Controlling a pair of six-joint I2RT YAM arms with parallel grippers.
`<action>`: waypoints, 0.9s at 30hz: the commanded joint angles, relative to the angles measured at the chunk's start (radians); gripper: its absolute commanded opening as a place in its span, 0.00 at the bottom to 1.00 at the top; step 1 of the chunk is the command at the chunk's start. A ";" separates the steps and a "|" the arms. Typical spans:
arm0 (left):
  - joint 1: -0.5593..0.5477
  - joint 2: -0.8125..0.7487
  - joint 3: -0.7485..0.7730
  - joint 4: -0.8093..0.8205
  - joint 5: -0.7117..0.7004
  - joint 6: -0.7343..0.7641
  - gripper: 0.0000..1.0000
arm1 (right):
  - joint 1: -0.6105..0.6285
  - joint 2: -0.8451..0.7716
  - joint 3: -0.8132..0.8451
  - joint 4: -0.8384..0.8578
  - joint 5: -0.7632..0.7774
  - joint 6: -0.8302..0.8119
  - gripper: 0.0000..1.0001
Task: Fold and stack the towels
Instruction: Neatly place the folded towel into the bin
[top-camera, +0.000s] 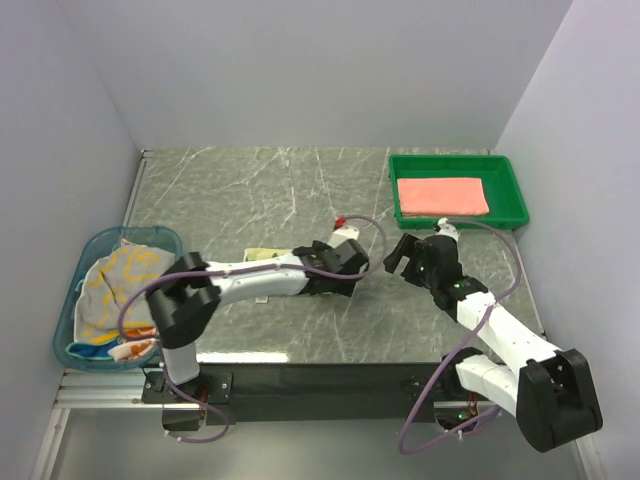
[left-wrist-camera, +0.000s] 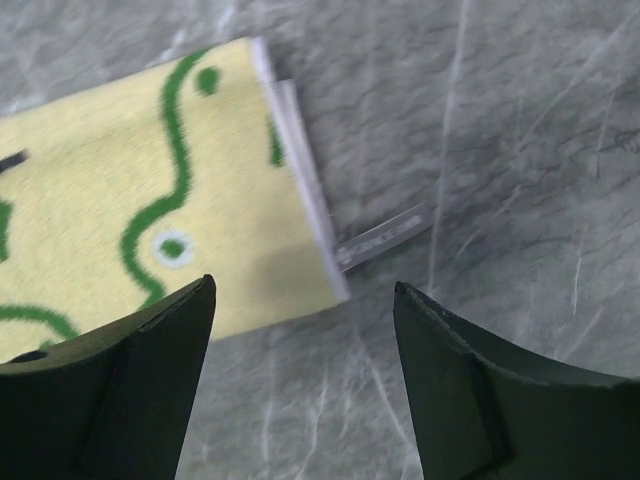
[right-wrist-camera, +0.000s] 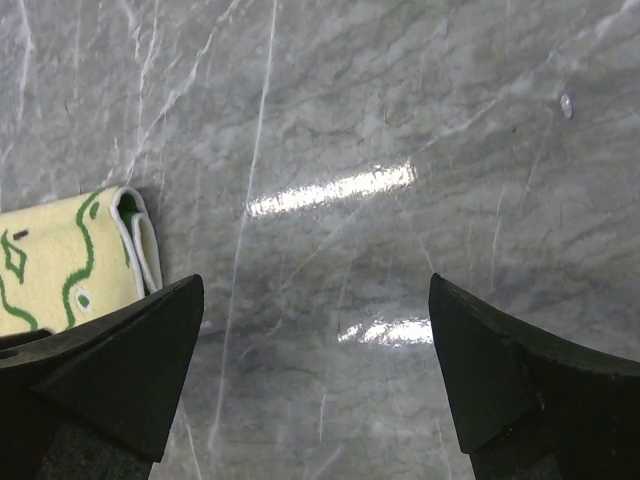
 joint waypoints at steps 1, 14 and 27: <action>-0.033 0.081 0.114 -0.069 -0.077 0.073 0.77 | -0.018 -0.030 -0.020 0.014 -0.030 -0.017 0.99; -0.047 0.265 0.228 -0.192 -0.112 0.074 0.62 | -0.041 -0.021 -0.056 0.061 -0.092 -0.017 0.98; -0.049 0.290 0.153 -0.193 -0.098 -0.038 0.02 | -0.041 0.021 -0.092 0.219 -0.281 0.075 0.96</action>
